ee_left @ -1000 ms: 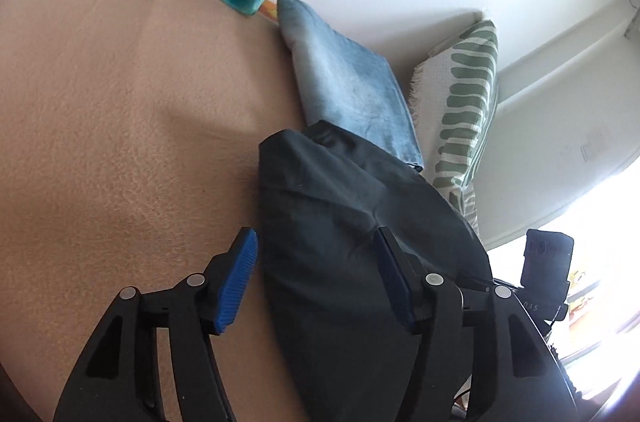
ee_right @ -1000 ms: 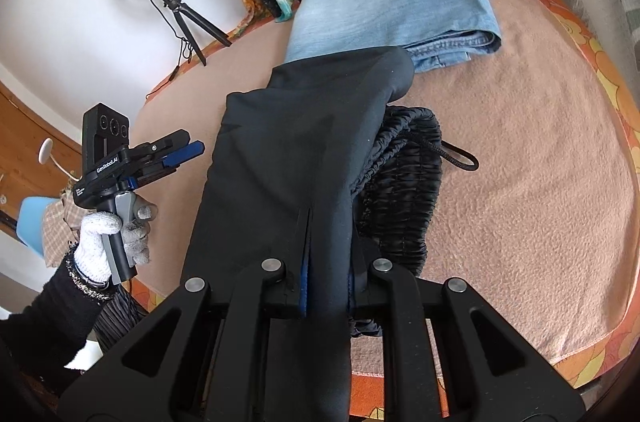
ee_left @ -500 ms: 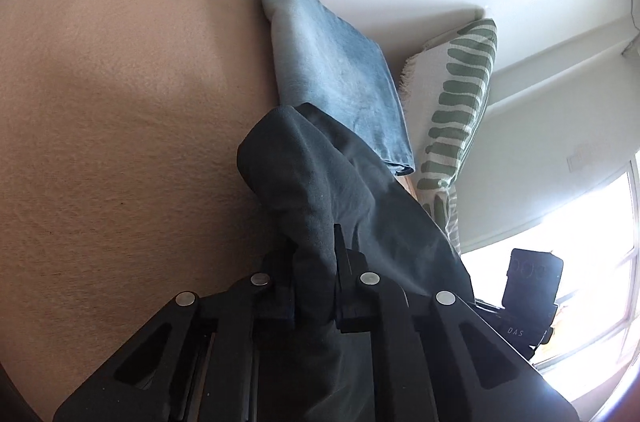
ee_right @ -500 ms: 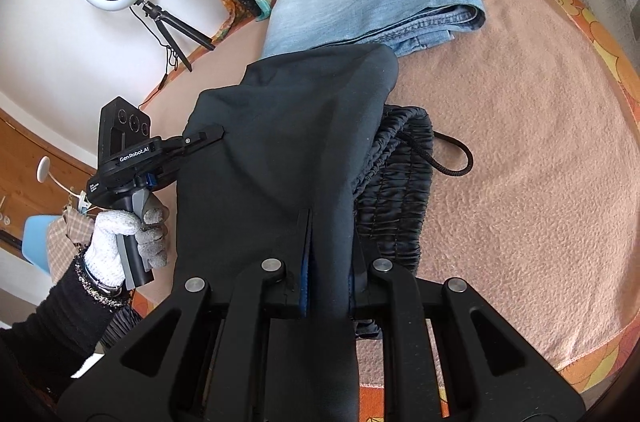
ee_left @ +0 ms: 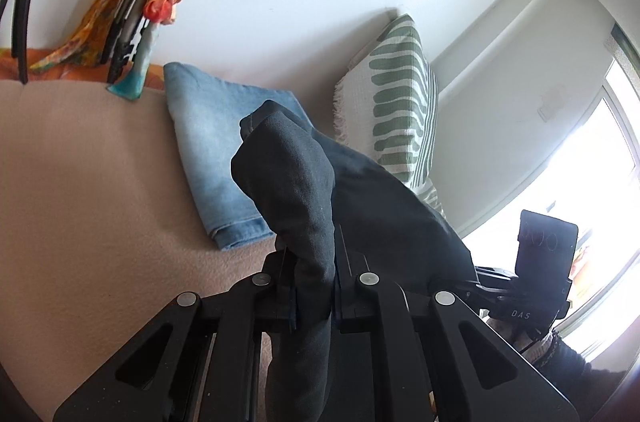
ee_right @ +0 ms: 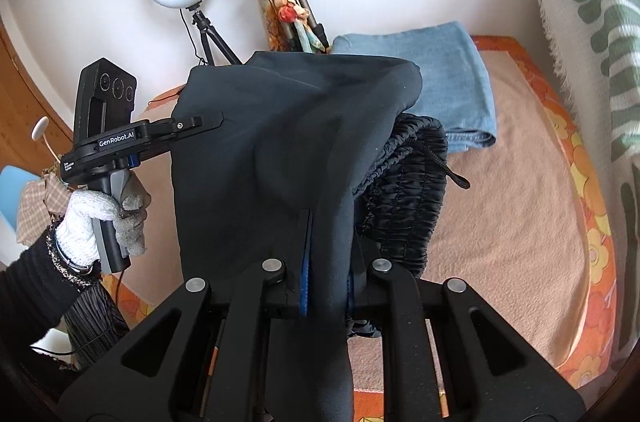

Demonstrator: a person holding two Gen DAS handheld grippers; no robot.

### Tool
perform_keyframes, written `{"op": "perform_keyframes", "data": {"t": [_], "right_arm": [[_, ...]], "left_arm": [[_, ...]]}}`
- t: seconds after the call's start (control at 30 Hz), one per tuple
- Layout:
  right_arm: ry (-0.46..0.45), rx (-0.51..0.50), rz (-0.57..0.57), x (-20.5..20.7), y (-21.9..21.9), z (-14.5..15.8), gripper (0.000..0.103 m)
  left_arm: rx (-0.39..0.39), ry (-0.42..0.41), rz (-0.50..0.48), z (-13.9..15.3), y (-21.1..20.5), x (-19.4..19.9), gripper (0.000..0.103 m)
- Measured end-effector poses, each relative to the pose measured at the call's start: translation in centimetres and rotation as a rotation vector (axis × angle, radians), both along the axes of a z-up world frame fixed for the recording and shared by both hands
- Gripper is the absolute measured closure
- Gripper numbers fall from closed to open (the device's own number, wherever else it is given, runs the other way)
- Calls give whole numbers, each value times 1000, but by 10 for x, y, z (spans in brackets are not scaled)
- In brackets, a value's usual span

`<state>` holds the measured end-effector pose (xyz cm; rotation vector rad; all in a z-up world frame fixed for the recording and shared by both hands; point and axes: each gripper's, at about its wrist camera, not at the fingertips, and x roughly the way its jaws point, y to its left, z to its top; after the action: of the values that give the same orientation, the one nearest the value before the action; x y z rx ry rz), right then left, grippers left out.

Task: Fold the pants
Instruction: 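Lift the dark pants with both tools and carry them onto the blue jeans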

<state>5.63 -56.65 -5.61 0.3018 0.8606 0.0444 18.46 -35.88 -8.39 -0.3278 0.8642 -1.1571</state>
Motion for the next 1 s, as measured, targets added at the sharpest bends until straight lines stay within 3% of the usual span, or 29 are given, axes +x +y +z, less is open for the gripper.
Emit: {"op": "perform_keyframes", "data": {"t": [0.27, 0.6, 0.83, 1.0], "right_arm": [[-55, -75, -23, 29, -23, 31, 90], [-52, -175, -53, 98, -67, 26, 90], [-18, -191, -69, 150, -105, -1, 90], [43, -156, -97, 168, -130, -33, 90]], "left_arm": [[-27, -54, 20, 29, -19, 39, 93], [-29, -119, 72, 45, -60, 102, 96], [30, -152, 120, 30, -85, 146, 97], [60, -91, 132, 3, -89, 165, 97]]}}
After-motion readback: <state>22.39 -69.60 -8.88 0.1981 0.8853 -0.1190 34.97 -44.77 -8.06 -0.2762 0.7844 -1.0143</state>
